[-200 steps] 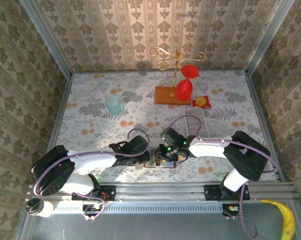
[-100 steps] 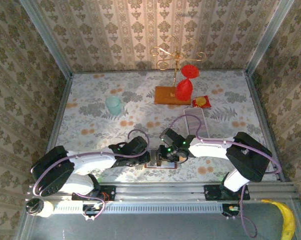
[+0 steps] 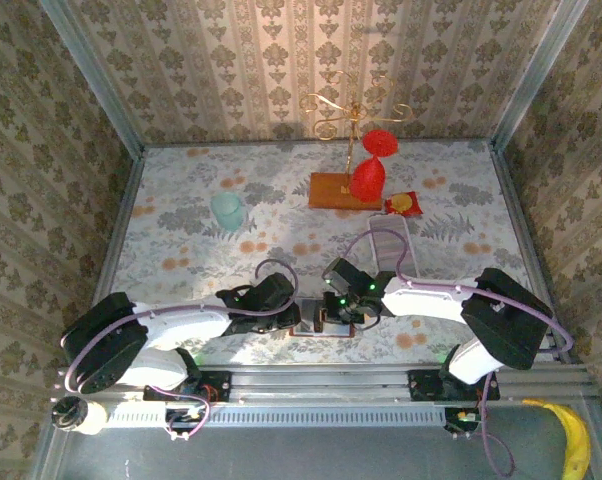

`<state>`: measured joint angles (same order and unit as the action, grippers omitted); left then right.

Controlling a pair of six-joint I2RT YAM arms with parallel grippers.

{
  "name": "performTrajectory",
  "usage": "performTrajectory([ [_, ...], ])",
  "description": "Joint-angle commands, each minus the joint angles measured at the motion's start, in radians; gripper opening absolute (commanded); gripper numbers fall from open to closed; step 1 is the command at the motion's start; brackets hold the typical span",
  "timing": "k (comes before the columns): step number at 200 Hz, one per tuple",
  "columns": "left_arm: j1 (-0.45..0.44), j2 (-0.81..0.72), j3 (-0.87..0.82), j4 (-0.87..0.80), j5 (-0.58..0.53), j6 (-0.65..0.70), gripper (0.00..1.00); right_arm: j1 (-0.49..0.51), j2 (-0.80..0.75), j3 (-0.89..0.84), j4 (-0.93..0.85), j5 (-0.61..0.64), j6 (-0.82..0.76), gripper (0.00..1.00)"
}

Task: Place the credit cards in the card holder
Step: Insert the credit card into the card slot.

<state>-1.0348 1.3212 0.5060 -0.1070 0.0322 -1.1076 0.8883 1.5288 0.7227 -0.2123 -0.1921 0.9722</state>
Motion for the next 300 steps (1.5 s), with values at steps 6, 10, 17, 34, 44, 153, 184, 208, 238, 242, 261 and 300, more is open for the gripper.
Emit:
performTrajectory([
  [6, -0.007, -0.006, -0.025, -0.026, 0.011, -0.011, 0.23, 0.010, -0.006, -0.011, -0.042, 0.043, -0.001, 0.00],
  [10, -0.007, -0.005, -0.026, -0.026, 0.012, -0.011, 0.23, 0.011, -0.002, -0.010, -0.042, 0.043, -0.001, 0.00],
  [17, -0.007, -0.005, -0.025, -0.025, 0.013, -0.009, 0.23, 0.014, 0.007, -0.007, -0.044, 0.046, -0.003, 0.00],
  [34, -0.009, -0.005, -0.026, -0.023, 0.014, -0.009, 0.23, 0.021, 0.028, 0.007, -0.045, 0.046, -0.007, 0.00],
  [44, -0.008, -0.005, -0.027, -0.019, 0.014, -0.010, 0.23, 0.027, 0.044, 0.019, -0.045, 0.045, -0.007, 0.00],
  [153, -0.025, -0.016, -0.058, 0.112, 0.026, -0.031, 0.30, 0.070, 0.088, 0.080, 0.054, 0.033, 0.014, 0.00],
  [184, -0.035, -0.023, -0.063, 0.150, 0.022, -0.040, 0.31, 0.070, 0.091, 0.087, 0.051, 0.039, 0.015, 0.00],
  [208, -0.041, -0.030, -0.067, 0.155, 0.010, -0.040, 0.31, 0.070, 0.091, 0.083, 0.065, 0.038, 0.018, 0.00],
  [238, -0.045, -0.023, -0.066, 0.158, 0.017, -0.040, 0.32, 0.070, 0.078, 0.075, 0.121, 0.021, 0.023, 0.00],
  [242, -0.046, -0.023, -0.066, 0.156, 0.017, -0.040, 0.32, 0.070, 0.075, 0.075, 0.124, 0.020, 0.023, 0.00],
  [261, -0.045, -0.025, -0.059, 0.133, 0.012, -0.037, 0.32, 0.071, 0.044, 0.076, 0.097, 0.033, 0.008, 0.01],
  [300, -0.047, -0.021, -0.044, 0.041, -0.012, -0.024, 0.31, 0.072, -0.073, 0.049, -0.087, 0.149, 0.002, 0.15],
])
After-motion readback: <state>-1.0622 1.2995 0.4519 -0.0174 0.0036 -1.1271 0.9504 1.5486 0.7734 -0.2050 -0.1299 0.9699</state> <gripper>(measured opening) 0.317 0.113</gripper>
